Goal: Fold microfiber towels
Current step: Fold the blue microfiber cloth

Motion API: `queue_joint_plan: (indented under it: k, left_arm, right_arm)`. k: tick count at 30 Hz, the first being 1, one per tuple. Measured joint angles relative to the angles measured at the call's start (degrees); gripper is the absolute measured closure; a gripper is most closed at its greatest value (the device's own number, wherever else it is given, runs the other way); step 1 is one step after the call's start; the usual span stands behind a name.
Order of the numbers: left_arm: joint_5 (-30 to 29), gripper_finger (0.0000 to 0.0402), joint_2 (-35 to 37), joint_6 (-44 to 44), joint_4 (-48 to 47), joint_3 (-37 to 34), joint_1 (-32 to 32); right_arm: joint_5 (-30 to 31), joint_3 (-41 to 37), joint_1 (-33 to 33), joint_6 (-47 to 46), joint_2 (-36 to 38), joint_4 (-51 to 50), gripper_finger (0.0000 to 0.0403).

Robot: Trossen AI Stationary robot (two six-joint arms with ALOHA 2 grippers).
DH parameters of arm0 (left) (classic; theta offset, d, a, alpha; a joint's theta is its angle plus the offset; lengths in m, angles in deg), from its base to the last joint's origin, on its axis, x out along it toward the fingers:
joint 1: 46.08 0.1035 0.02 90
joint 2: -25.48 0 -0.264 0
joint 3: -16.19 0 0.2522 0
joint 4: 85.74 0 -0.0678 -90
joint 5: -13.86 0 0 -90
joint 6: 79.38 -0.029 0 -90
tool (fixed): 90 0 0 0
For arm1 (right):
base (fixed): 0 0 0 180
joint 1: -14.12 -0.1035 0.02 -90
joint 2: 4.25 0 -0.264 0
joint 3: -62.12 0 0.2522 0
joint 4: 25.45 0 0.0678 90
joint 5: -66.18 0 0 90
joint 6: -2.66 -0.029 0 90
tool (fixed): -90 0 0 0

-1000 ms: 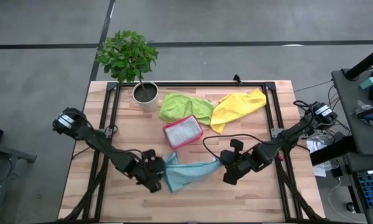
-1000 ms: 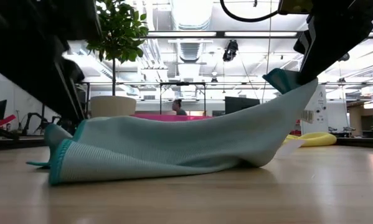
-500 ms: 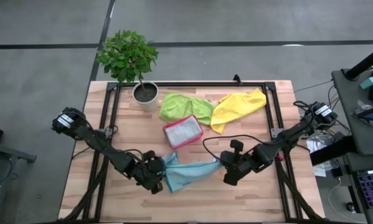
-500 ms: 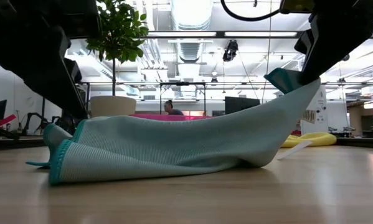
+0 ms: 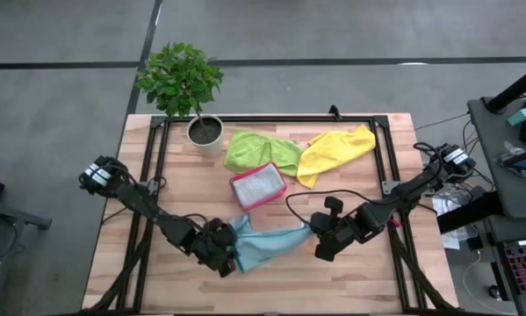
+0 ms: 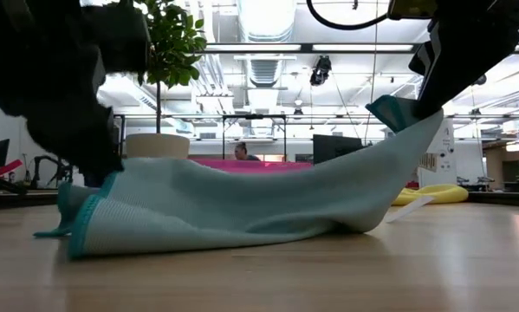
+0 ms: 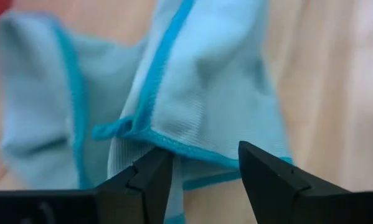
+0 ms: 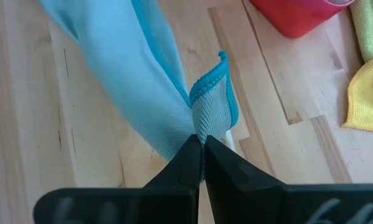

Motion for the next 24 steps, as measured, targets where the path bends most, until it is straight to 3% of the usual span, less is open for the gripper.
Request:
queue_joint_plan:
  k: [8, 12, 19, 22, 24]
  left_arm:
    - [-0.9, 0.0235, 0.0, -4.7, 3.6, 0.0, 1.2]
    - [-6.3, 0.0235, 0.0, -4.8, 4.1, 0.0, 2.4]
    - [-8.2, 0.0239, -0.7, -5.3, 5.1, 0.0, 4.5]
    - [-10.3, 0.0268, -2.2, -5.5, 6.4, 0.0, 4.5]
    - [-10.5, 0.031, -3.0, -6.6, 6.5, 0.0, 4.5]
  right_arm:
    - [0.0, 0.0, 0.0, 0.0, 0.0, 0.1, 0.0394]
    - [0.0, 0.0, 0.0, 0.0, 0.0, 0.2, 0.0394]
    - [0.0, 0.0, 0.0, 0.0, 0.0, 0.2, 0.0394]
    - [0.0, 0.0, 0.0, 0.0, 0.0, 0.2, 0.0394]
    - [0.0, 0.0, 0.0, 0.1, 0.0, 0.2, 0.0394]
